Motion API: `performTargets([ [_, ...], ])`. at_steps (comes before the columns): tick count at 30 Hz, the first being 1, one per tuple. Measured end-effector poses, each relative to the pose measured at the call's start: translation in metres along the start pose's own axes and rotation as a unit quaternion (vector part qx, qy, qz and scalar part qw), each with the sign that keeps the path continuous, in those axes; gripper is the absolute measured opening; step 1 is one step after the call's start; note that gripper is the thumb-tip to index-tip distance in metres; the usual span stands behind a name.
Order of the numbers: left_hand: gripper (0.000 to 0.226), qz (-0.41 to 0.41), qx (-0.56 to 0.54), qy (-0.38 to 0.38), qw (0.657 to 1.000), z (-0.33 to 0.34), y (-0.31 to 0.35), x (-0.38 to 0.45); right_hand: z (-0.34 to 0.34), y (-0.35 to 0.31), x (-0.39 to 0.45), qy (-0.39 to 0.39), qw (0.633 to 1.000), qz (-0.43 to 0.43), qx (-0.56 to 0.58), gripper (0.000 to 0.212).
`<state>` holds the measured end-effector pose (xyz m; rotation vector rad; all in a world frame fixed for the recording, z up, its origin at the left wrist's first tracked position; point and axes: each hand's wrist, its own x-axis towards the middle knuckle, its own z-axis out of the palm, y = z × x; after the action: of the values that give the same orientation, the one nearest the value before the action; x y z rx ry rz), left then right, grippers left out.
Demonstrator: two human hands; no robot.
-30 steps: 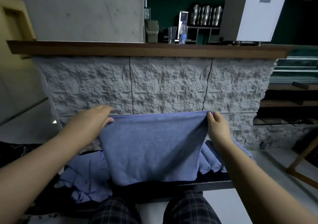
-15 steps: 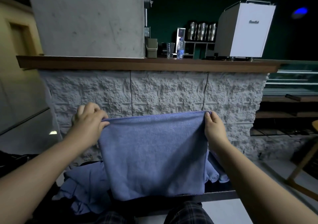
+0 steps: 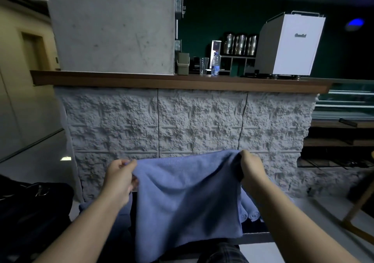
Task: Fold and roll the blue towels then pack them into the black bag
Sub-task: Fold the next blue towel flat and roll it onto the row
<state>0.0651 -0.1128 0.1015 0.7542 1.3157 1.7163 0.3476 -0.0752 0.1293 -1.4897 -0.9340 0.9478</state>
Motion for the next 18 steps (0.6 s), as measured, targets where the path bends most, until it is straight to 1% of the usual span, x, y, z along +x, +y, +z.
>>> performTargets([
  [2,0.015,-0.002,-0.043,-0.013,0.999,0.01,0.0,-0.021,0.01,0.0,-0.013,-0.007,0.999,-0.003,0.033,0.026],
  [5,0.022,0.035,-0.057,-0.066,0.996,0.016,0.004,-0.049,0.019,-0.004,-0.037,-0.032,0.997,-0.012,0.064,0.022],
  [8,0.024,0.101,0.006,-0.099,0.99,0.019,0.007,-0.067,0.026,-0.003,-0.057,-0.069,0.993,-0.003,0.093,0.022],
  [10,0.021,0.142,0.05,-0.134,0.979,0.022,0.009,-0.076,0.033,0.001,-0.068,-0.099,0.989,-0.027,0.111,0.021],
  [12,0.016,0.164,0.103,-0.191,0.962,0.025,0.009,-0.085,0.039,0.004,-0.076,-0.133,0.982,-0.057,0.12,0.018],
  [14,0.022,0.173,0.152,-0.236,0.944,0.028,0.006,-0.091,0.041,0.004,-0.084,-0.166,0.976,-0.086,0.11,0.025],
  [16,0.029,0.202,0.193,-0.243,0.929,0.029,0.003,-0.093,0.041,0.003,-0.09,-0.191,0.969,-0.135,0.08,0.036],
  [18,0.026,0.234,0.206,-0.218,0.925,0.03,0.004,-0.094,0.04,0.003,-0.096,-0.22,0.956,-0.187,0.045,0.035],
])
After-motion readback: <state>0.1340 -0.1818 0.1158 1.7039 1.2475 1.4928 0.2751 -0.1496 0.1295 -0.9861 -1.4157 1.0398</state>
